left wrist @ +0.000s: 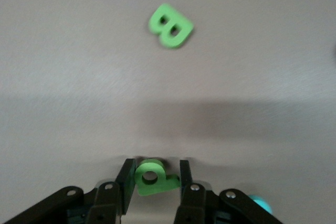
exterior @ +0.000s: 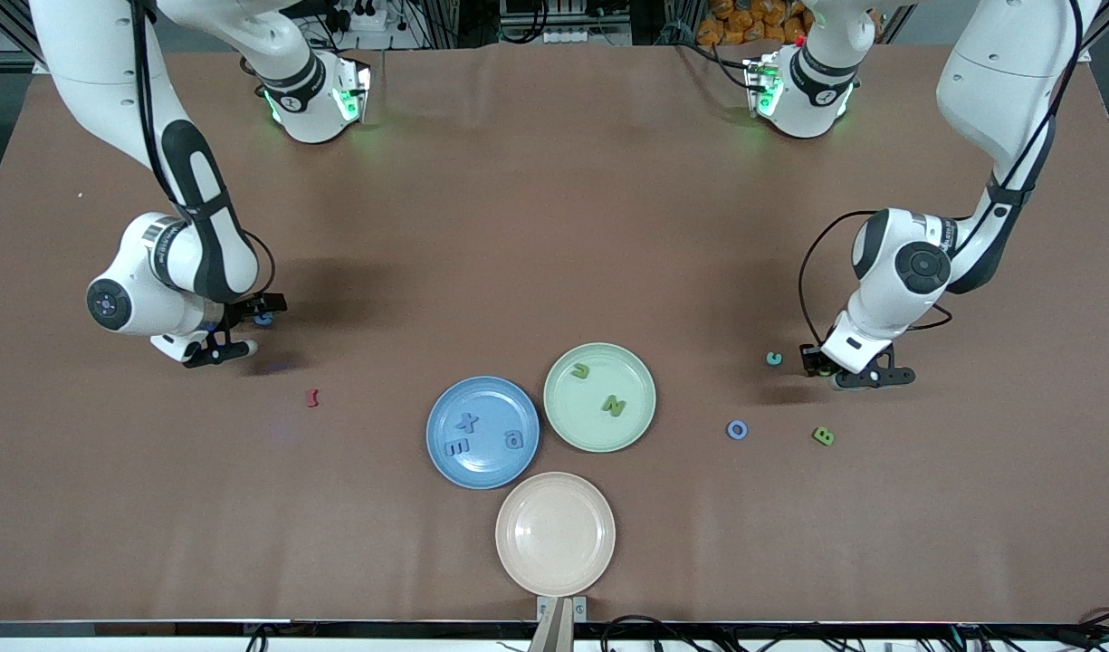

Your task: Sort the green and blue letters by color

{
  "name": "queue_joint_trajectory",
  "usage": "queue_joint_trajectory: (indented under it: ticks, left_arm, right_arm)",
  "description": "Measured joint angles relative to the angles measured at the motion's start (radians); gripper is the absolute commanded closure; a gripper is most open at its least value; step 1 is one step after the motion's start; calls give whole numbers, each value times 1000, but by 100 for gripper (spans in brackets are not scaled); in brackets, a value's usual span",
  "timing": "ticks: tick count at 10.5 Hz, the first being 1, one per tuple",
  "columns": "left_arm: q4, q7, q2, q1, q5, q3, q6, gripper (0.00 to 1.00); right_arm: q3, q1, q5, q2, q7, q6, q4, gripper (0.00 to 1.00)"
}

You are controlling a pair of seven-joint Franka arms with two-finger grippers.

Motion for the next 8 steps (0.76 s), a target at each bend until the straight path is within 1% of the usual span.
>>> queue_joint_trajectory:
  ticks: [1,2,4,5,6,8]
  left_arm:
    - [19,0,-2,-1,0,-21,-1,100]
    - [39,0,-8,-3,0,-46,-2,100]
    - [81,-1,-16,-5,0,-101,-5,100]
    - [102,-4,-16,-8,0,-130,-6,100]
    - [121,-6,-16,-16,0,-149,-7,100]
    - [171,-9,-3,-63,0,-159,-7,100]
  right_arm:
    - [0,6,0,1,3,0,1,3]
    - [0,7,0,2,4,0,1,19]
    - [-2,7,0,2,5,1,2,84]
    - [-4,7,0,2,5,1,4,100]
    - [-6,7,0,2,5,1,5,100]
    - [-3,8,1,1,5,-9,9,100]
